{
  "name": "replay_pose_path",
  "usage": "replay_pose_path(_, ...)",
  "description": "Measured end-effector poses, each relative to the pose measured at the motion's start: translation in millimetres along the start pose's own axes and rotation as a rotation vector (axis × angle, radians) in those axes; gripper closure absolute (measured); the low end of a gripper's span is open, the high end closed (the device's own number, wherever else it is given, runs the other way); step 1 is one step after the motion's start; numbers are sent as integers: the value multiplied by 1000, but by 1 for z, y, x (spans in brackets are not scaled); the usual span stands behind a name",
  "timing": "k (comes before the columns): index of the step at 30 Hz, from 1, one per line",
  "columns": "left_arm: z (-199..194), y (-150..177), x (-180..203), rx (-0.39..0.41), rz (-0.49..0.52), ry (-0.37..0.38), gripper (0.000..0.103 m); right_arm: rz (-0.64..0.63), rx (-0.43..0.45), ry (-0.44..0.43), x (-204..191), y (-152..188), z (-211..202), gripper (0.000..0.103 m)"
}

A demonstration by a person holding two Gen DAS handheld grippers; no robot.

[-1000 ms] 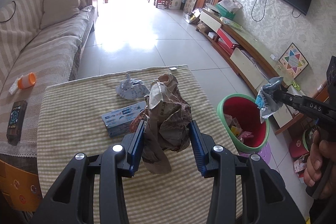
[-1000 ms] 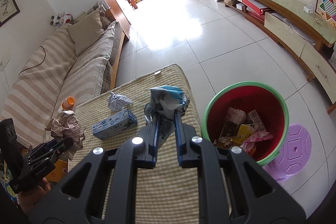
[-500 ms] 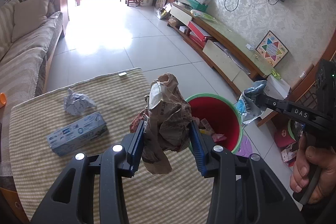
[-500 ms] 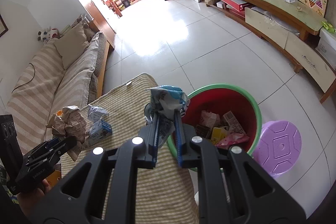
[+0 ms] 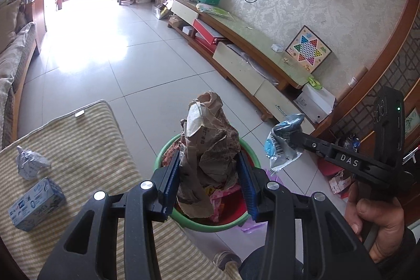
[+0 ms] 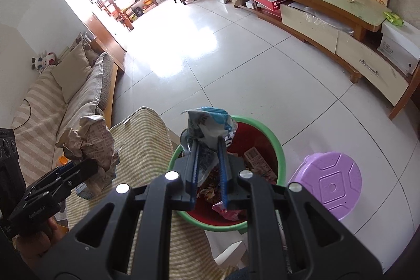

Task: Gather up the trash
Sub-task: 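Carry the wrapper with the right tool over the bucket while the left tool carries the brown paper, then open the right tool over the bucket while the left tool releases the brown paper, then move both open tools back over the table toward the toothpaste box and foil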

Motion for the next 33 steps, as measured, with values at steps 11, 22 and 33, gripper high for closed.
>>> replay_pose_path(11, 26, -12, 17, -44, 29, 37, 62, -1, -7, -17, 8, -12, 11, 89)
replay_pose_path(22, 26, -18, 5, -21, -27, 73, 27, -18, -4, -28, 4, -19, 14, 65)
replay_pose_path(33, 8, -22, -7, 42, -78, 127, 11, -54, 36, -43, -8, -20, 2, 5)
Point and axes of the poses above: each gripper's, at about its wrist camera, not at the fingertips, and z roughly the way its jaws point, x to its right, y to its underside, the point moved 5 cm from there along z, roughly the way its jaws point, and after that the axes turned 13 degrees about -x, right-handed, at the moved point
